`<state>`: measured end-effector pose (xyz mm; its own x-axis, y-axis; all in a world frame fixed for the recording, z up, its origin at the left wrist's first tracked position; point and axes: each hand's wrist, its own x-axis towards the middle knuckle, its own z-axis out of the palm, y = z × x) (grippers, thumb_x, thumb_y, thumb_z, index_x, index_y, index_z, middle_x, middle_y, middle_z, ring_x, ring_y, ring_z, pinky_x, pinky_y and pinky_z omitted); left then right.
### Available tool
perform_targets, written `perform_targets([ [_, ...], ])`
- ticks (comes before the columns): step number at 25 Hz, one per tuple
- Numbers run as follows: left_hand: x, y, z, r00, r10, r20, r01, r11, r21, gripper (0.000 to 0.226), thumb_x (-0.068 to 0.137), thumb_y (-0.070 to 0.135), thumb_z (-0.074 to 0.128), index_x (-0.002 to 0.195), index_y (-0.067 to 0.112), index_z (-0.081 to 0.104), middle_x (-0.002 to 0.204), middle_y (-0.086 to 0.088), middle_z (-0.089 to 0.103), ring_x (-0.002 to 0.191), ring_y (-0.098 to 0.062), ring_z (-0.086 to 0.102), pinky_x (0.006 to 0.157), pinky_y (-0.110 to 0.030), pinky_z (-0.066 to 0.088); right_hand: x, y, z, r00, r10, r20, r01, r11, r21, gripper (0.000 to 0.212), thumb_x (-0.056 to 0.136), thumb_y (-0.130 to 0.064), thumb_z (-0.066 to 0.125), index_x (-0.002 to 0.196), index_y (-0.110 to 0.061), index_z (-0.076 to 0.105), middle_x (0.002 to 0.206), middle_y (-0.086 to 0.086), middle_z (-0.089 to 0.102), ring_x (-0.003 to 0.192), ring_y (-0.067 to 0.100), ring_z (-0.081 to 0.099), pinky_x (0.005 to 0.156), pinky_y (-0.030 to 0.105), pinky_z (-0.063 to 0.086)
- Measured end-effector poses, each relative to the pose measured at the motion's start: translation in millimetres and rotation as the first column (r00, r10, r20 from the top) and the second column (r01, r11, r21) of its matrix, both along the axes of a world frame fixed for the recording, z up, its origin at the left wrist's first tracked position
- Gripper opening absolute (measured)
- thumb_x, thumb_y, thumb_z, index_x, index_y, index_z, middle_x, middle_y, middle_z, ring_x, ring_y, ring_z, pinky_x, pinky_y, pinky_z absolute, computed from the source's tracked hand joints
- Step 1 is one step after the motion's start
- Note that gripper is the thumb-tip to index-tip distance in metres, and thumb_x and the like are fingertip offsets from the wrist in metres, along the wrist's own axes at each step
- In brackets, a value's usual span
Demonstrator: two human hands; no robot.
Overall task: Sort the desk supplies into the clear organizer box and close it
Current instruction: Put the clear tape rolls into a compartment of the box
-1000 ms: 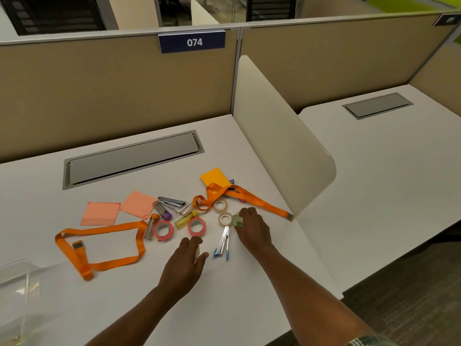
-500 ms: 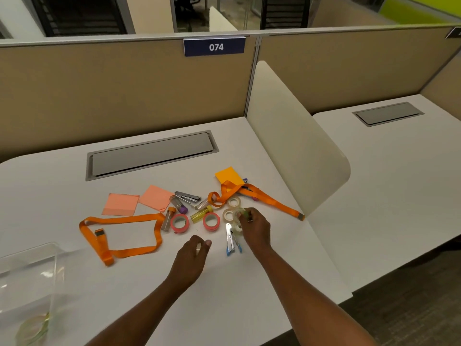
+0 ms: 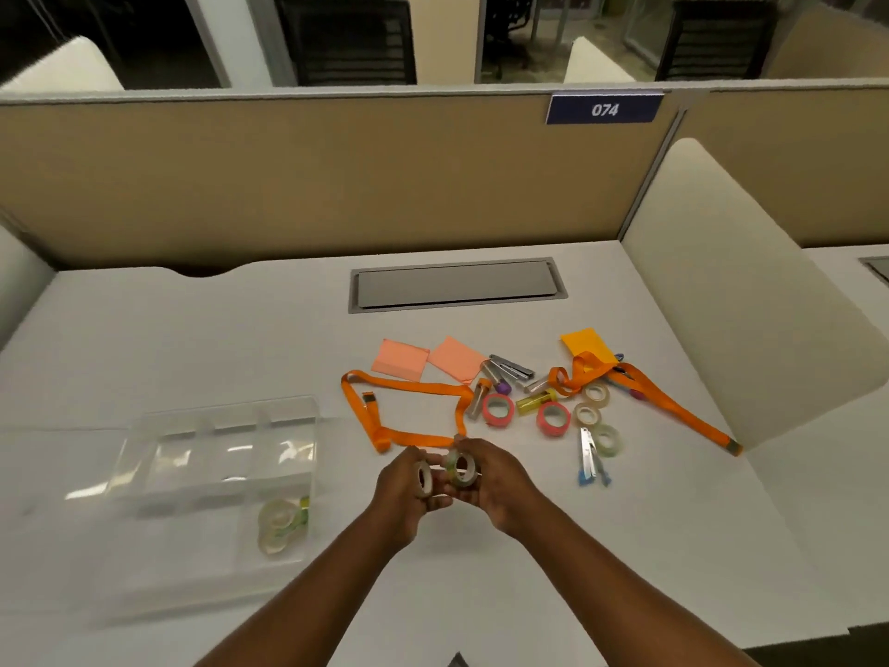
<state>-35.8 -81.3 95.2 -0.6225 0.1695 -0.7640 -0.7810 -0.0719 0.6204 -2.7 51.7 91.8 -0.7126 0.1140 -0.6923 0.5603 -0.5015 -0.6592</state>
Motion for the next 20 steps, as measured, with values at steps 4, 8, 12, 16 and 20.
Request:
perform_targets([
  [4,-2.5,-87.5,-1.5,1.000,-0.004,-0.025,0.002,0.997,-0.072,0.028,0.092,0.018,0.043,0.102,0.002,0.063,0.084,-0.018,0.075,0.072,-0.030,0.071,0.068,-0.037,0.056,-17.6,-87.6,1.7,0.985,0.170,0.025,-0.171,0.985,0.014,0.021,0.085,-0.025,0.071,0.100,-0.012,0.076,0.096,0.012,0.076,0.084,0.028,0.076,0.070,0.034,0.061],
  [8,-9.2,-162.4,-11.0,0.995,-0.063,-0.082,0.039,0.964,-0.264,0.026,0.094,0.020,0.044,0.097,0.007,0.067,0.083,-0.011,0.076,0.077,-0.025,0.071,0.065,-0.033,0.056,-29.3,-162.1,2.6,0.942,0.333,0.045,-0.335,0.939,0.081,0.018,0.090,-0.023,0.066,0.104,-0.016,0.073,0.103,0.011,0.074,0.092,0.027,0.074,0.082,0.038,0.062],
  [12,-14.3,-204.2,-20.9,0.925,-0.345,-0.158,0.208,0.809,-0.549,0.028,0.089,0.023,0.057,0.114,0.011,0.058,0.110,-0.006,0.064,0.090,-0.017,0.063,0.074,-0.031,0.056,-41.9,-206.7,1.2,0.907,0.407,0.110,-0.421,0.869,0.261,0.023,0.095,-0.014,0.055,0.115,-0.016,0.066,0.117,0.011,0.066,0.103,0.026,0.066,0.084,0.033,0.060],
  [16,-11.5,-217.9,-24.9,0.715,-0.643,-0.274,0.196,0.561,-0.804,0.050,0.085,0.022,0.067,0.131,0.010,0.052,0.126,-0.009,0.062,0.111,-0.023,0.059,0.088,-0.023,0.042,-49.1,-223.6,0.8,0.885,0.446,0.133,-0.456,0.776,0.436,0.036,0.097,-0.013,0.047,0.131,-0.017,0.057,0.130,0.007,0.059,0.110,0.024,0.060,0.091,0.035,0.058],
  [20,-8.5,-222.9,-30.7,0.589,-0.744,-0.315,0.175,0.498,-0.849,0.047,0.081,0.023,0.071,0.124,0.013,0.055,0.116,-0.009,0.064,0.103,-0.022,0.060,0.081,-0.021,0.041,-52.7,-226.8,-1.1,0.852,0.497,0.162,-0.491,0.656,0.573,0.036,0.097,-0.019,0.048,0.133,-0.017,0.056,0.133,0.006,0.058,0.115,0.023,0.058,0.098,0.038,0.054],
])
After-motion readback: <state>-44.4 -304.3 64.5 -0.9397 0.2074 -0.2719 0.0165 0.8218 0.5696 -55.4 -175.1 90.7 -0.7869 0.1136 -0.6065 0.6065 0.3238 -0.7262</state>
